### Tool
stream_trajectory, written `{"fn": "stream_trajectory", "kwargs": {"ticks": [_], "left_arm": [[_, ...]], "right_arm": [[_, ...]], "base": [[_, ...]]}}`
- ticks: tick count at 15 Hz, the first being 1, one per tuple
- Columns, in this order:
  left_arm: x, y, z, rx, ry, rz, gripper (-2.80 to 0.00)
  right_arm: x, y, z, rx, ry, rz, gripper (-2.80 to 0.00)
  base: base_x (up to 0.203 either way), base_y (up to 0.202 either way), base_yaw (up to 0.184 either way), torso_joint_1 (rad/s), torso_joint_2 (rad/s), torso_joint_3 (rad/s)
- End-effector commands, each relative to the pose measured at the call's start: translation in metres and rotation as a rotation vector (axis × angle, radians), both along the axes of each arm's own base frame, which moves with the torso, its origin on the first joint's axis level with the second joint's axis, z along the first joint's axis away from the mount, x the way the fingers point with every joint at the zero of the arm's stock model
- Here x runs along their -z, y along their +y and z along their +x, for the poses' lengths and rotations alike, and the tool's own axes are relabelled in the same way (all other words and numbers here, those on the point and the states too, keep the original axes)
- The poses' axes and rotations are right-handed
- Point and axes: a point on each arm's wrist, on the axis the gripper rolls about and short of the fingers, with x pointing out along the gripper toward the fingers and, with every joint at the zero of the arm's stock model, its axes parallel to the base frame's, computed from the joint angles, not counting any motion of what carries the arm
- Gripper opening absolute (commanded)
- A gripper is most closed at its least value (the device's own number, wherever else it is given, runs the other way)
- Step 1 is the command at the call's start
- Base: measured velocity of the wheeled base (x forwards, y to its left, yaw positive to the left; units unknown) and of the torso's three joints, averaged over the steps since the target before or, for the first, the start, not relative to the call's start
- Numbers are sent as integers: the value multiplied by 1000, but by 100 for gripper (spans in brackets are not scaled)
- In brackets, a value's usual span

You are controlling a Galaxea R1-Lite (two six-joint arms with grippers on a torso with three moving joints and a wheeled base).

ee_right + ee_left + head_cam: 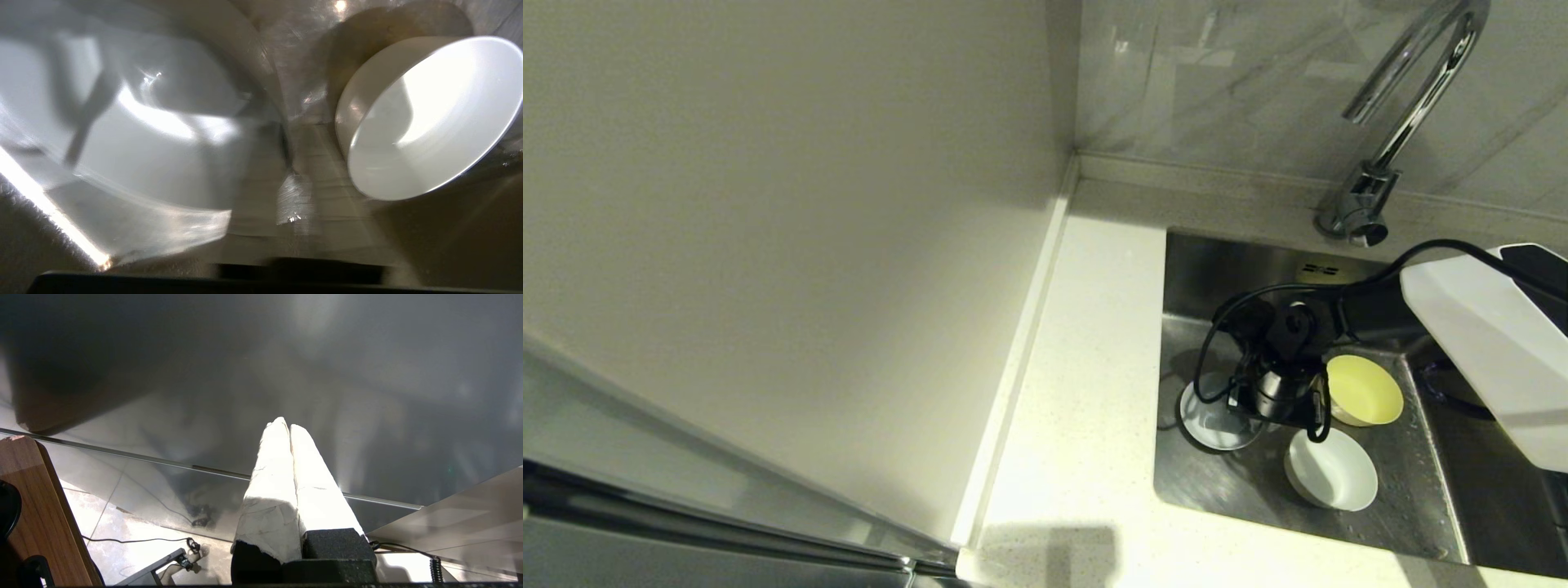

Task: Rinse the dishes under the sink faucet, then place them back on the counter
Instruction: Put a bowl into the sink, then turn on the faucet

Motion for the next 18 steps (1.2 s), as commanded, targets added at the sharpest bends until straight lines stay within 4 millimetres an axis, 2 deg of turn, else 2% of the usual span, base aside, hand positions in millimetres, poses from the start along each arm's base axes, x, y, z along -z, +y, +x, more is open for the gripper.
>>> {"fn": "stream_trajectory", "kwargs": {"ticks": [1, 3, 5, 7, 10, 12, 15, 18], "left_arm": [[1, 0, 0, 0, 3, -1, -280], [1, 0, 0, 0, 3, -1, -280], [1, 0, 0, 0, 1, -1, -280], [1, 0, 0, 0, 3, -1, -280], [1, 0, 0, 0, 3, -1, -280], [1, 0, 0, 0, 3, -1, -280], [1, 0, 0, 0, 3, -1, -280], [1, 0, 0, 0, 2, -1, -280]], "right_arm": [[3, -2, 1, 10, 5, -3, 0], [3, -2, 1, 13, 7, -2, 0], [-5, -3, -1, 13, -10, 2, 0], [-20, -8, -5, 23, -38, 12, 0], [-59, -18, -24, 33, -106, 40, 0], [-91, -27, -48, 42, -153, 55, 0], [-137, -47, -99, 70, -217, 68, 0], [-164, -80, -152, 159, -252, 62, 0]], "base": [[0, 0, 0, 0, 0, 0], [0, 0, 0, 0, 0, 0], [0, 0, 0, 0, 0, 0], [0, 0, 0, 0, 0, 0], [0, 0, 0, 0, 0, 0], [0, 0, 0, 0, 0, 0], [0, 0, 0, 0, 0, 0], [0, 0, 0, 0, 0, 0]]}}
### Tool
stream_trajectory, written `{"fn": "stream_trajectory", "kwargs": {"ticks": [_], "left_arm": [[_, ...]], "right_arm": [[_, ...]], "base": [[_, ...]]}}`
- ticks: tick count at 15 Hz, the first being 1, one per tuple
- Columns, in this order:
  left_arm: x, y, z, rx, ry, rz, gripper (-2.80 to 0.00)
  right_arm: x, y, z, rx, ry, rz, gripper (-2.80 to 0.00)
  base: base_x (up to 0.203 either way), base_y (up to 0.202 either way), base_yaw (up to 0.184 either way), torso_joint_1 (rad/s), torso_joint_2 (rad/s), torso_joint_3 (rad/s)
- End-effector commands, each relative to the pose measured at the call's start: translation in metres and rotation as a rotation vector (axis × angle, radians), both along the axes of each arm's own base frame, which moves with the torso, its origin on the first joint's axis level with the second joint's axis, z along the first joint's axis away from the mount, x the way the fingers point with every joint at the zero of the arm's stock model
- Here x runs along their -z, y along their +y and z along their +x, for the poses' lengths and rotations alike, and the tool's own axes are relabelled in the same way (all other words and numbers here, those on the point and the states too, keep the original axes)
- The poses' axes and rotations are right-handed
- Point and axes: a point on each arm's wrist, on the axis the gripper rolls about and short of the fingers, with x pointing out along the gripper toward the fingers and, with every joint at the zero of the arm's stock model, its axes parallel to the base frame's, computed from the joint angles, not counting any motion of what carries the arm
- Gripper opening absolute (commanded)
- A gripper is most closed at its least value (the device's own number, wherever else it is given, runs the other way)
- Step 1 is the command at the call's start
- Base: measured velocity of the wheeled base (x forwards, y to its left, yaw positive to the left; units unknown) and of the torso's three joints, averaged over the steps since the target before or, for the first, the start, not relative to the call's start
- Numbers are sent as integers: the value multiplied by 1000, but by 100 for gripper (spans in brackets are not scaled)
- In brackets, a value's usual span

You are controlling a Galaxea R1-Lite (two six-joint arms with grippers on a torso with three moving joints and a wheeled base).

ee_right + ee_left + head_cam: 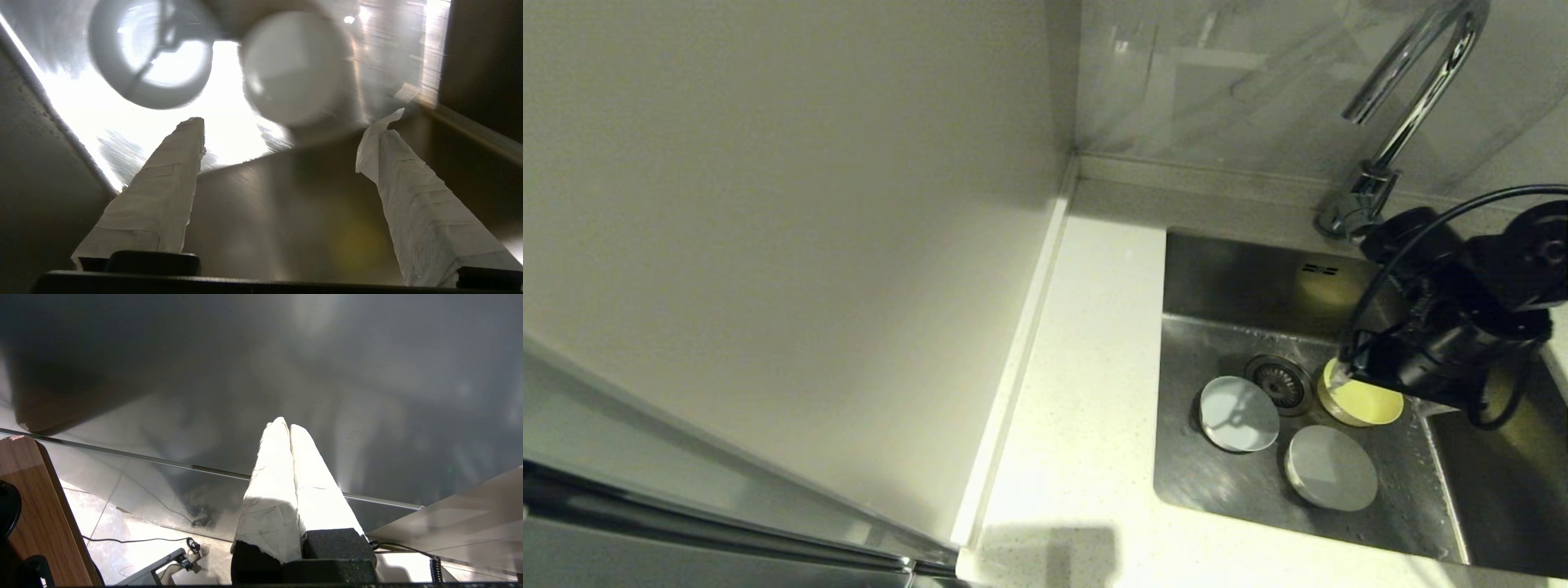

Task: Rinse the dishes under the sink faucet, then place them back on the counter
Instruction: Turn on the faucet

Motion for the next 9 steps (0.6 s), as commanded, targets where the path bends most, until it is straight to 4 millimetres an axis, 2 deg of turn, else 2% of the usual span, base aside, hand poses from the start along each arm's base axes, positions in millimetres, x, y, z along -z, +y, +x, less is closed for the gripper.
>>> {"fn": "stream_trajectory", "kwargs": {"ticks": [1, 3, 4, 9], "left_arm": [[1, 0, 0, 0, 3, 0, -280], [1, 0, 0, 0, 3, 0, -280], [1, 0, 0, 0, 3, 0, -280], [1, 0, 0, 0, 3, 0, -280]], "right_arm": [[-36, -32, -50, 107, -72, 3, 0], [-41, -52, -57, 183, -69, -4, 0], [-43, -58, -56, 197, -72, -10, -280], [-54, -72, -45, 226, -127, 135, -280]], "base": [[0, 0, 0, 0, 0, 0], [0, 0, 0, 0, 0, 0], [0, 0, 0, 0, 0, 0], [0, 0, 0, 0, 0, 0]]}}
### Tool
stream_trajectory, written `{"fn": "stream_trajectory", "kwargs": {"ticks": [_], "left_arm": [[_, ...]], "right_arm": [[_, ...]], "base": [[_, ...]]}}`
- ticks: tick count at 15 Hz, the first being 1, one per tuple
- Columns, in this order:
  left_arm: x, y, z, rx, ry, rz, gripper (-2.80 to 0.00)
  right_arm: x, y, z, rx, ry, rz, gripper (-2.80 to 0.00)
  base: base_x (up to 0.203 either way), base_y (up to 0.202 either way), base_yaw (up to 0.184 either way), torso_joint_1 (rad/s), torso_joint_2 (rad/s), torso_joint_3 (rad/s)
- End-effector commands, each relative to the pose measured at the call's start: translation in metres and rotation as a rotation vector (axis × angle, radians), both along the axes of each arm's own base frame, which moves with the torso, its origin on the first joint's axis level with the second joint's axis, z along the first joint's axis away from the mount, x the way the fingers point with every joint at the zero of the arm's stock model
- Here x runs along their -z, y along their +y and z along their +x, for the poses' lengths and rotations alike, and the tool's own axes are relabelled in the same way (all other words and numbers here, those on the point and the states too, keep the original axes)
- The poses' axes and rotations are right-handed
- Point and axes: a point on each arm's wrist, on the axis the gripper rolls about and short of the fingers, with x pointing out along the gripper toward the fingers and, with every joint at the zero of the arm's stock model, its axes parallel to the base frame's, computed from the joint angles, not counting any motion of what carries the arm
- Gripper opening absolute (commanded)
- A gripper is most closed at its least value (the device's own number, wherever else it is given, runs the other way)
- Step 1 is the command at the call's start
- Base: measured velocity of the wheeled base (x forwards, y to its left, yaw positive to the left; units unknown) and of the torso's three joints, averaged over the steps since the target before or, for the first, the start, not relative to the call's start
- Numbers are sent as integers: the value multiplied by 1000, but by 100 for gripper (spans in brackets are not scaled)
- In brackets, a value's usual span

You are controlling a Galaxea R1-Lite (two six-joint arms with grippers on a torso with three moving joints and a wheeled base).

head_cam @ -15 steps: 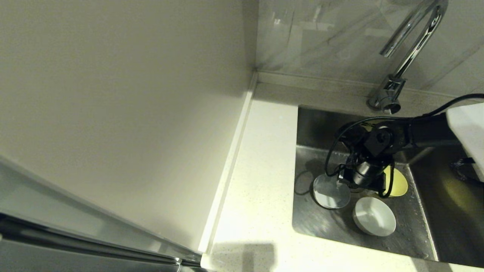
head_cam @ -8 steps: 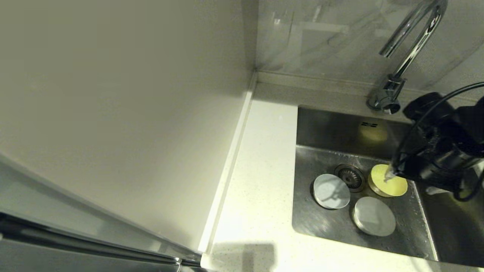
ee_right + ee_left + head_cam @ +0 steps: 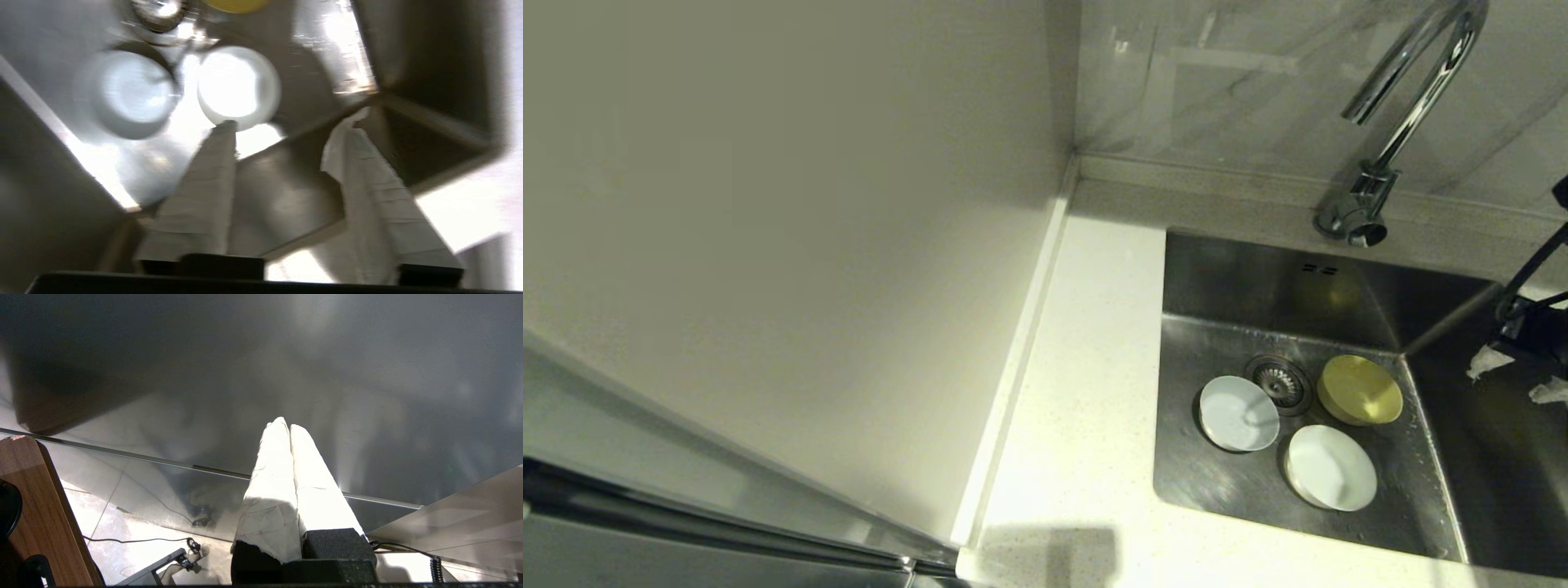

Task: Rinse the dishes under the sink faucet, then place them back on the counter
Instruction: Turn on the faucet

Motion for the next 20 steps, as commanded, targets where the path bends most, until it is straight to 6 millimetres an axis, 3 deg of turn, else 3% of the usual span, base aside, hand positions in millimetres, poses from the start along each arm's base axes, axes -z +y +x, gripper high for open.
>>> {"fn": "stream_trajectory", "kwargs": {"ticks": [1, 5, 7, 9, 12, 16, 18, 20], "left_arm": [[1, 0, 0, 0, 3, 0, -280], [1, 0, 0, 0, 3, 0, -280], [1, 0, 0, 0, 3, 0, -280], [1, 0, 0, 0, 3, 0, -280], [1, 0, 0, 0, 3, 0, -280], [1, 0, 0, 1, 3, 0, -280], [1, 0, 0, 0, 3, 0, -280], [1, 0, 0, 0, 3, 0, -280]], "right_arm": [[-2, -6, 7, 48, -21, 66, -280], [-19, -21, -3, 23, -39, 195, -280], [-17, -24, -7, -6, 18, 178, -280], [-15, -25, -16, -103, 130, 91, -280], [-18, -32, -25, -110, 254, -119, -280], [-19, -34, -25, -145, 287, -161, -280], [-18, -36, -20, -94, 242, -121, -280], [-19, -36, -14, -46, 117, 62, -280]], "base": [[0, 0, 0, 0, 0, 0], [0, 0, 0, 0, 0, 0], [0, 0, 0, 0, 0, 0], [0, 0, 0, 0, 0, 0], [0, 0, 0, 0, 0, 0], [0, 0, 0, 0, 0, 0], [0, 0, 0, 0, 0, 0], [0, 0, 0, 0, 0, 0]]}}
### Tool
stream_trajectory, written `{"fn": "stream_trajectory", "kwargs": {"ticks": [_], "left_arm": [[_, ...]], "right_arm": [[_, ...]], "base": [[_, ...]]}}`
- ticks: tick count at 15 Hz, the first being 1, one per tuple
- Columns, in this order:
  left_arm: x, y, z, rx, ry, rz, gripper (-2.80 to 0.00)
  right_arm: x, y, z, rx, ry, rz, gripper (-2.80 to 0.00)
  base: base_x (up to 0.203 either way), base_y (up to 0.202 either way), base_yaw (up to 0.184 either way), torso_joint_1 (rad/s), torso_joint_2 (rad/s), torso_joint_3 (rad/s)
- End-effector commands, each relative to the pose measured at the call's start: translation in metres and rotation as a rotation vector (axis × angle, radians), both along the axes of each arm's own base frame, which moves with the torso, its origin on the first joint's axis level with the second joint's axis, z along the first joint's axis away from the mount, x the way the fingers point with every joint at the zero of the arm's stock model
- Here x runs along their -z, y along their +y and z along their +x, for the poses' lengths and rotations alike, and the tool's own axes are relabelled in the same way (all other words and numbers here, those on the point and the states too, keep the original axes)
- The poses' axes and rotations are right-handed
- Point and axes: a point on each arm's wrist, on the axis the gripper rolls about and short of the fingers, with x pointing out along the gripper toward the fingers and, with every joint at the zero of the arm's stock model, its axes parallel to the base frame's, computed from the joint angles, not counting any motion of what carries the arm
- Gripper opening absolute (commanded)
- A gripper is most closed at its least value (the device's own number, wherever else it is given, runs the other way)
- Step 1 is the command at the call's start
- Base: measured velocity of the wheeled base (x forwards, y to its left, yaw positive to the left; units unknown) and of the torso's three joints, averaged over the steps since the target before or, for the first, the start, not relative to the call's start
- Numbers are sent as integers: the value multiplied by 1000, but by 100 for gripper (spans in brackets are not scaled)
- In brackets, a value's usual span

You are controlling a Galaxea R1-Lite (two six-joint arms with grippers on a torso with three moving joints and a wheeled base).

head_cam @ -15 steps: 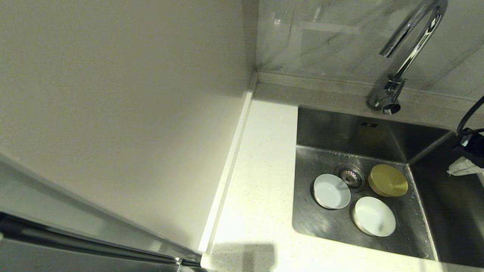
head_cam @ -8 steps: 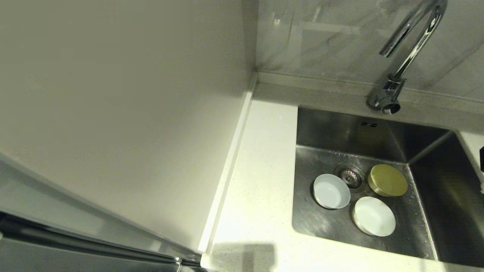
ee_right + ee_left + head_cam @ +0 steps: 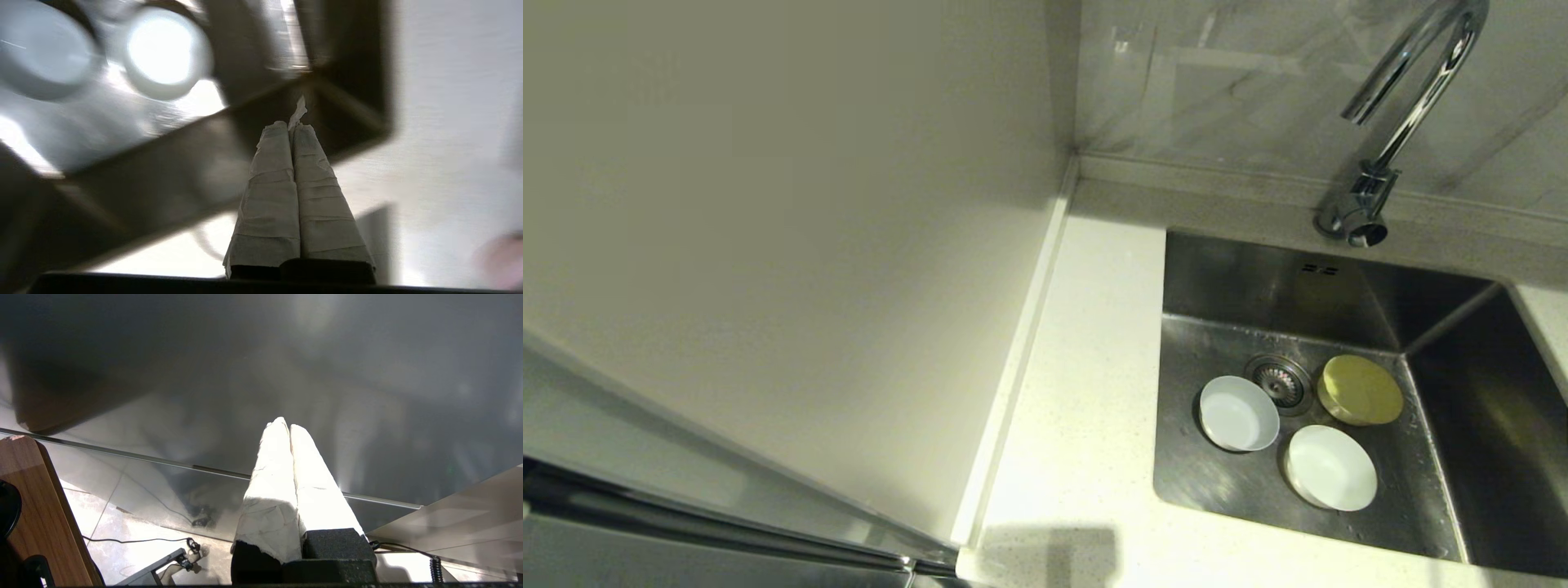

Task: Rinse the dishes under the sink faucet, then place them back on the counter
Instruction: Turn on the faucet

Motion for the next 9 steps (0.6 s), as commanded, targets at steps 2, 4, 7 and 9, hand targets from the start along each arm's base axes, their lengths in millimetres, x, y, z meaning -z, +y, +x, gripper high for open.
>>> {"fn": "stream_trajectory", "kwargs": {"ticks": [2, 4, 7, 9], "left_arm": [[1, 0, 0, 0, 3, -1, -280], [1, 0, 0, 0, 3, -1, -280], [1, 0, 0, 0, 3, -1, -280], [1, 0, 0, 0, 3, -1, -280]], "right_arm": [[-6, -5, 13, 171, -234, 328, -280], [-3, -13, 36, 238, -344, 469, -280], [-12, -31, 82, 368, -545, 585, -280], [-15, -43, 102, 452, -639, 652, -280]], "base": [[0, 0, 0, 0, 0, 0], [0, 0, 0, 0, 0, 0], [0, 0, 0, 0, 0, 0], [0, 0, 0, 0, 0, 0]]}}
